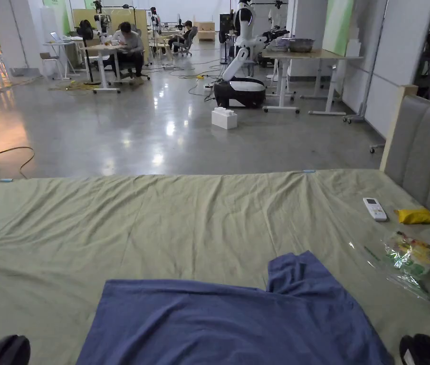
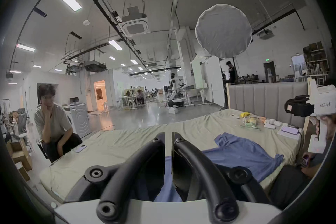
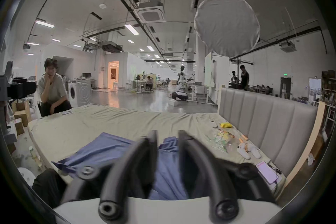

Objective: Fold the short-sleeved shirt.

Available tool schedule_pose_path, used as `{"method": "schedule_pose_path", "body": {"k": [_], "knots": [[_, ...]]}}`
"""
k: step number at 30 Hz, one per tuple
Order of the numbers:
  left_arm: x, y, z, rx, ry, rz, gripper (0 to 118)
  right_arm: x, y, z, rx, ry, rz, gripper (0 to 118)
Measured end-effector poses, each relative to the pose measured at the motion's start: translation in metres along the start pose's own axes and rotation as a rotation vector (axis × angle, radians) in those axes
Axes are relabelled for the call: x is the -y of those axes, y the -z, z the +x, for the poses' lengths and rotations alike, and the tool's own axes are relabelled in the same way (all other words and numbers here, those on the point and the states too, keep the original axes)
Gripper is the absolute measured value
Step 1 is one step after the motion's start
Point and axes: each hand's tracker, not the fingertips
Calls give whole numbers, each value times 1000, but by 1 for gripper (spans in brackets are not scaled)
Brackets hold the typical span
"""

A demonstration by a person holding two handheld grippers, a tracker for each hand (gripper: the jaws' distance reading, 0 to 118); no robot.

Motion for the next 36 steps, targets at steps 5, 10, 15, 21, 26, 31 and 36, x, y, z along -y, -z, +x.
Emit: {"method": "schedule_pose_path", "body": {"k": [5,10,15,21,26,31,36], "knots": [[8,-5,-7,-17,-40,-48,0,5,3,-9,-3,-18,-31,0],[8,-4,-18,-32,-42,-57,0,1,7,-4,17,6,-17,0],[8,1,-21,-19,-57,-65,0,-1,10,3,31,62,-28,0],[34,16,-35,-10,-103,-138,0,5,13,6,24,58,-42,0],[84,39,-57,-52,-131,-337,21,14,18,9,4,83,-108,0],[164,63,-72,4,-165,-602,63,27,20,11,5,95,-178,0],[213,88,-74,57,-182,-765,70,36,21,13,12,117,-235,0]]}}
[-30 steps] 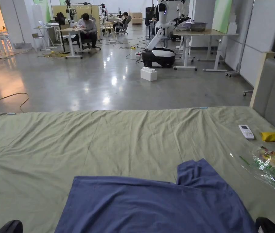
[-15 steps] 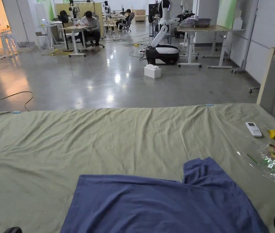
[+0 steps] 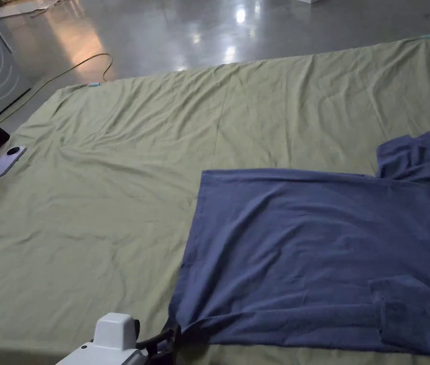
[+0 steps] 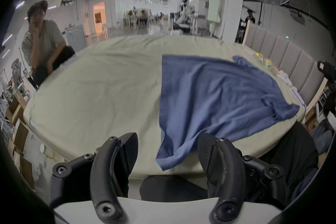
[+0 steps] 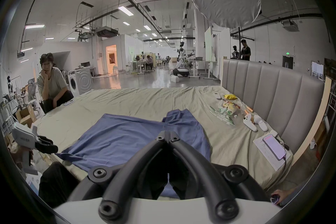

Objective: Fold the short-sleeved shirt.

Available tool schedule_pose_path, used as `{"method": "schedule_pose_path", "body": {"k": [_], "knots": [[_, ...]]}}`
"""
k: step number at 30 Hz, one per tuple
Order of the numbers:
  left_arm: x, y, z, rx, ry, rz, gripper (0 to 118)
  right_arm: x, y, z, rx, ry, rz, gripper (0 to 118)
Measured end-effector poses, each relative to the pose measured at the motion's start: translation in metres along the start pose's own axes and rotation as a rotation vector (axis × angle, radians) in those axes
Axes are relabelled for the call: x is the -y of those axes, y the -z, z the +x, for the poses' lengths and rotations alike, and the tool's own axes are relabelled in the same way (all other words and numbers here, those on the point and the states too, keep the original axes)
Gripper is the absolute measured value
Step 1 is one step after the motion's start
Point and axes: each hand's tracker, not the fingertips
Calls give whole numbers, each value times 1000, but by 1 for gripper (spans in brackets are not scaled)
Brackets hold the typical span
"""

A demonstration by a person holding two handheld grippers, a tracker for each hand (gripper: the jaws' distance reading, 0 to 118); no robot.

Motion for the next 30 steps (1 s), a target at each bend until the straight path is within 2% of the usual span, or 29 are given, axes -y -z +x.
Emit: {"method": "schedule_pose_path", "body": {"k": [5,7,8,9,10,12,16,20,22,23,24,25,26,30], "knots": [[-1,30,1,46,-38,-132,70,5,3,6,27,27,-30,0],[-3,40,2,48,-31,-167,65,8,4,9,33,45,-37,0],[-4,45,3,56,-22,-194,51,9,5,11,37,54,-42,0],[-7,49,4,66,-20,-209,51,9,4,10,44,59,-45,0],[-8,51,7,58,-12,-213,45,10,4,11,50,65,-48,0],[-14,55,12,48,28,-229,15,11,3,15,62,83,-50,0],[-22,64,20,54,80,-267,9,17,1,27,100,112,-75,0],[-24,70,26,43,147,-299,8,30,5,42,144,128,-122,0],[-24,70,28,42,148,-300,8,51,18,61,149,130,-230,0],[-23,68,30,40,132,-298,8,61,27,68,135,144,-290,7],[-23,68,30,41,120,-298,8,74,34,75,135,176,-308,25],[-23,67,30,42,116,-296,8,87,43,86,126,215,-349,50],[-23,64,32,43,114,-294,8,96,52,92,133,225,-391,67],[-25,62,34,42,105,-296,8,125,90,116,180,284,-516,66]]}}
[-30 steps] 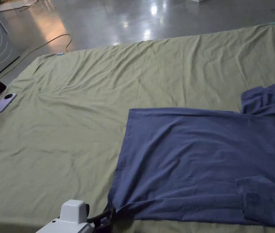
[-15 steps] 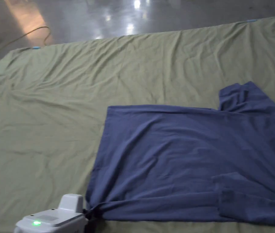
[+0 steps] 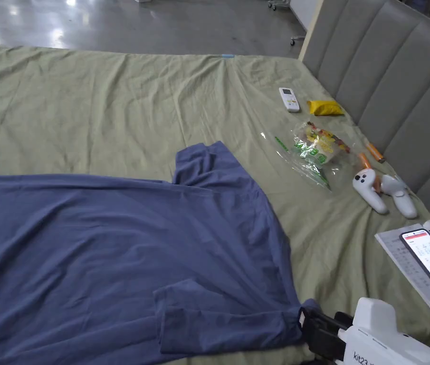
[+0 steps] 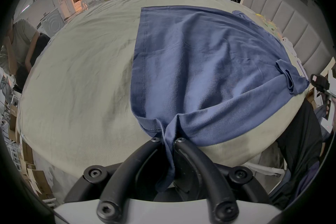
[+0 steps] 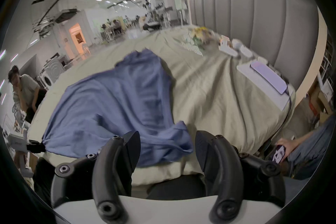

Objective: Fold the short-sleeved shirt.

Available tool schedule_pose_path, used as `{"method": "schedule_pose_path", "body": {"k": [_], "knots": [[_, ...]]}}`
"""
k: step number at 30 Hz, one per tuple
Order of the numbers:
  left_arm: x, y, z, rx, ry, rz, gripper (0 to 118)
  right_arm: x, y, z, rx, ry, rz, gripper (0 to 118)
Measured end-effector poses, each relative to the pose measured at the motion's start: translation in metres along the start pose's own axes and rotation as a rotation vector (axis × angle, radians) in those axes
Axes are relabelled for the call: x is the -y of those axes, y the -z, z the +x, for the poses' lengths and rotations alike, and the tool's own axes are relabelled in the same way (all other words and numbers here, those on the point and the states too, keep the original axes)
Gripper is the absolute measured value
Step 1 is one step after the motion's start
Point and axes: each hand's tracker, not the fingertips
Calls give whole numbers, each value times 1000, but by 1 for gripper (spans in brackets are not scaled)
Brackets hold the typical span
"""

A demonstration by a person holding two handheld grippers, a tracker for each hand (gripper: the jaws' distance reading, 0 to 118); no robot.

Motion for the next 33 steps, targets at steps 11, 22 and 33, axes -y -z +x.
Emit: {"method": "schedule_pose_path", "body": {"k": [11,22,33], "knots": [[0,-18,-2,28,-51,70,8,-16,4,-22,-37,-87,-23,9],[-143,-5,-42,71,-127,254,8,-139,46,-55,-103,10,94,9],[-182,69,-71,-24,-253,207,86,-157,145,-60,3,35,-25,76]]}}
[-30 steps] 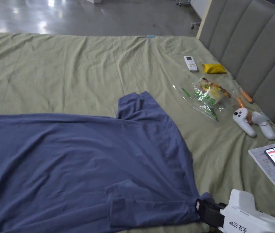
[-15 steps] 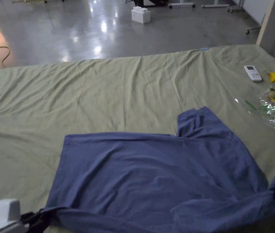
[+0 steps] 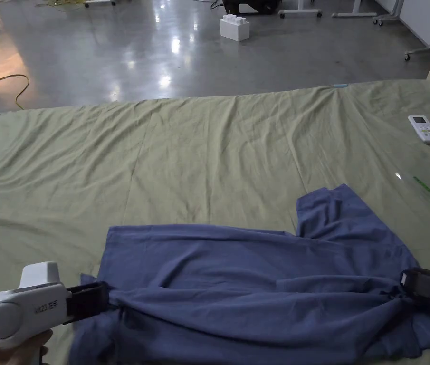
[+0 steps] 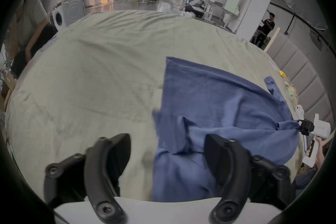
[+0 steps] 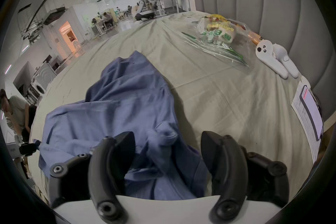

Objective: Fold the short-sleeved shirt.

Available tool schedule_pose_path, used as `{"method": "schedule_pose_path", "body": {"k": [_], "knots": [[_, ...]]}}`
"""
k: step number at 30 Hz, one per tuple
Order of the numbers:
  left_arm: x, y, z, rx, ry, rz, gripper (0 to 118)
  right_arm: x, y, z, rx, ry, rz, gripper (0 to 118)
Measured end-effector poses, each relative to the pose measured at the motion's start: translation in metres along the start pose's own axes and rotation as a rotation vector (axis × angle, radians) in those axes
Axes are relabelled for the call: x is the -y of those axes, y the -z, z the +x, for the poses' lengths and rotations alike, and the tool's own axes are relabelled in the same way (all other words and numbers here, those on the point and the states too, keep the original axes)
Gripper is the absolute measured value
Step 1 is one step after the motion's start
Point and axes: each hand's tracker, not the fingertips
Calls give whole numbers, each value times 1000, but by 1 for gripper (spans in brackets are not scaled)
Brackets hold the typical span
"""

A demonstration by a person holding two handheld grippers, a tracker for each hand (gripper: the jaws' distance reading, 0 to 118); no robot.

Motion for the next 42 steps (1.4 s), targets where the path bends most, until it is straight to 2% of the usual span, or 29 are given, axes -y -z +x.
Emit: {"method": "schedule_pose_path", "body": {"k": [5,10,12,15,18,20,21,22,23,24,25,26,28,31,32,34,40,42], "knots": [[0,-100,13,37,94,238,87,-4,-78,-1,-83,-11,209,75],[22,-228,41,77,167,553,87,12,-188,-21,-171,-121,473,76],[31,-262,49,95,192,639,87,21,-223,-30,-215,-149,540,76],[46,-308,69,36,251,780,87,35,-262,-43,-269,-176,625,78],[66,-341,87,23,320,865,84,52,-291,-53,-265,-215,700,78],[81,-349,88,18,293,842,76,63,-307,-57,-249,-236,738,75],[91,-353,92,4,279,847,66,69,-314,-58,-257,-236,724,71],[100,-357,94,1,274,855,48,76,-320,-59,-270,-237,721,61],[108,-358,94,-5,263,859,18,82,-324,-60,-287,-233,724,44],[115,-360,97,-32,245,866,11,88,-328,-61,-297,-237,724,31],[121,-364,98,-44,231,874,10,92,-330,-63,-298,-241,722,18],[123,-368,98,-14,228,857,4,96,-336,-68,-291,-260,727,8],[127,-374,99,69,205,836,0,100,-342,-75,-271,-350,785,0],[128,-374,98,66,215,845,0,101,-341,-78,-292,-328,767,0],[127,-374,97,66,217,845,0,101,-338,-80,-293,-298,730,0],[123,-372,95,62,211,844,0,99,-339,-83,-273,-336,763,0],[117,-362,90,64,200,810,0,98,-331,-85,-272,-339,737,0],[108,-344,77,126,142,706,0,98,-328,-83,-276,-334,732,0]]}}
